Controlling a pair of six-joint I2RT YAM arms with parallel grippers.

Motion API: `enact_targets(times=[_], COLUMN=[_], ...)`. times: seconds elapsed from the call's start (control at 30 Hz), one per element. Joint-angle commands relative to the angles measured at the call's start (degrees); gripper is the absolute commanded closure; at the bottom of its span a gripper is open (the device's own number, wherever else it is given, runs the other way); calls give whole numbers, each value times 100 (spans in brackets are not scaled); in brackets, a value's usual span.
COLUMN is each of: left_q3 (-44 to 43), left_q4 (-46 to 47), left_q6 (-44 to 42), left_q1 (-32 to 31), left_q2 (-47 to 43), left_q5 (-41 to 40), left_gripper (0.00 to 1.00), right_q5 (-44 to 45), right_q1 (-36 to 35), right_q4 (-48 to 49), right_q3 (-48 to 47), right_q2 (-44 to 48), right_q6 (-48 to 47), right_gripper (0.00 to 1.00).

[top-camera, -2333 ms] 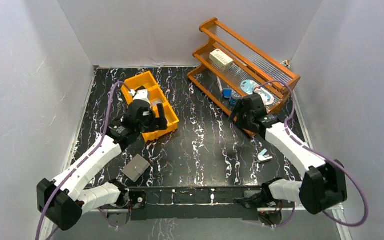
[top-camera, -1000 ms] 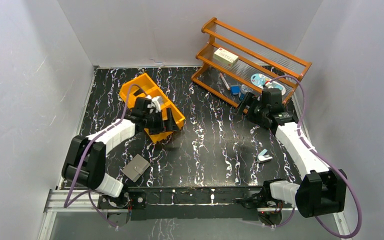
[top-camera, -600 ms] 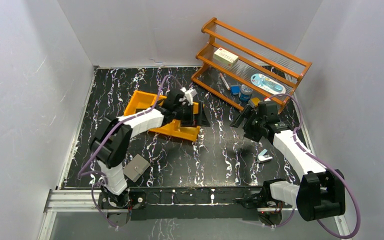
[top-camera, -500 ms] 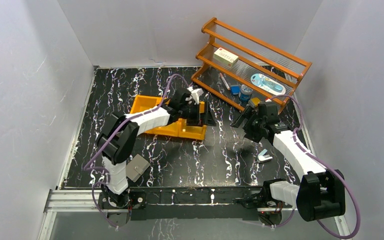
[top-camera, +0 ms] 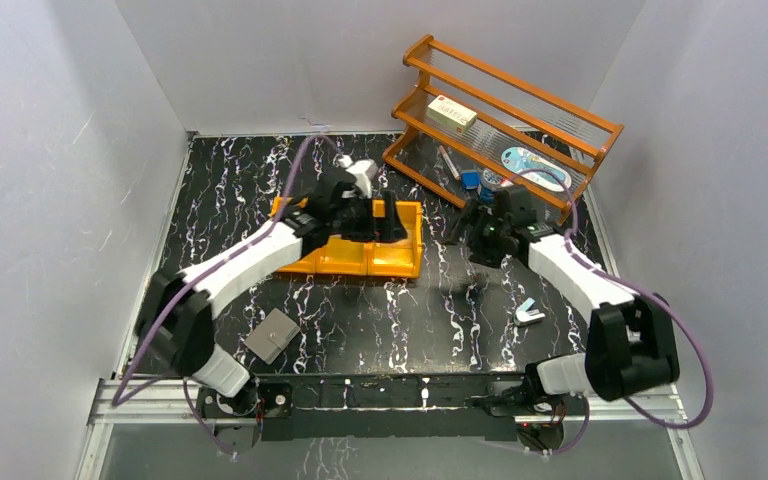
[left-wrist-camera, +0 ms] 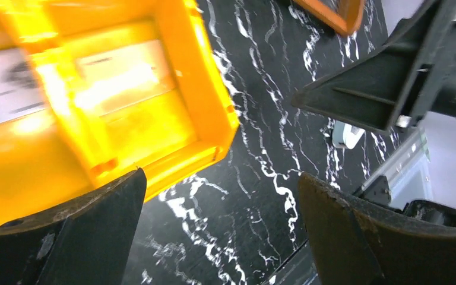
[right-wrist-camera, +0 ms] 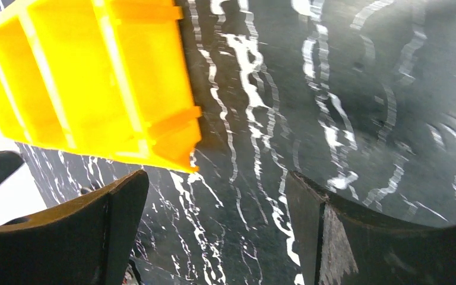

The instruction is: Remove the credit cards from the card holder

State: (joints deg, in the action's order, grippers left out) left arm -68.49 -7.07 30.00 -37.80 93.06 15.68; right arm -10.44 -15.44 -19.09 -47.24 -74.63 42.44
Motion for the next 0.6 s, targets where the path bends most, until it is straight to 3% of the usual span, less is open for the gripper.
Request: enact_targets(times=[0.0,0.1,0.27,0.57], left_q3=[559,1060,1837,2498], left_q4=[-839,-1552,-2479,-3826], left_q6=[9,249,728,2112], left_q1=[293,656,1138,1179], left_q2=[-1370,-2231,-3449,-4322], left_q5=[-1700,-2815,-3944,-4653], left_gripper=[2,2,2,2], right_q5=[315,961,2221,3285], right_q1=[-750,-1285,-1684,-1706], right_q4=[175,104,-538,-1110], right_q3=[-919,-1491,-2416,-3108], right_q2=[-584,-1024,-2044,-3268], right_q6=[-293,-337,-468,-911], right_gripper=[7,6,5,7])
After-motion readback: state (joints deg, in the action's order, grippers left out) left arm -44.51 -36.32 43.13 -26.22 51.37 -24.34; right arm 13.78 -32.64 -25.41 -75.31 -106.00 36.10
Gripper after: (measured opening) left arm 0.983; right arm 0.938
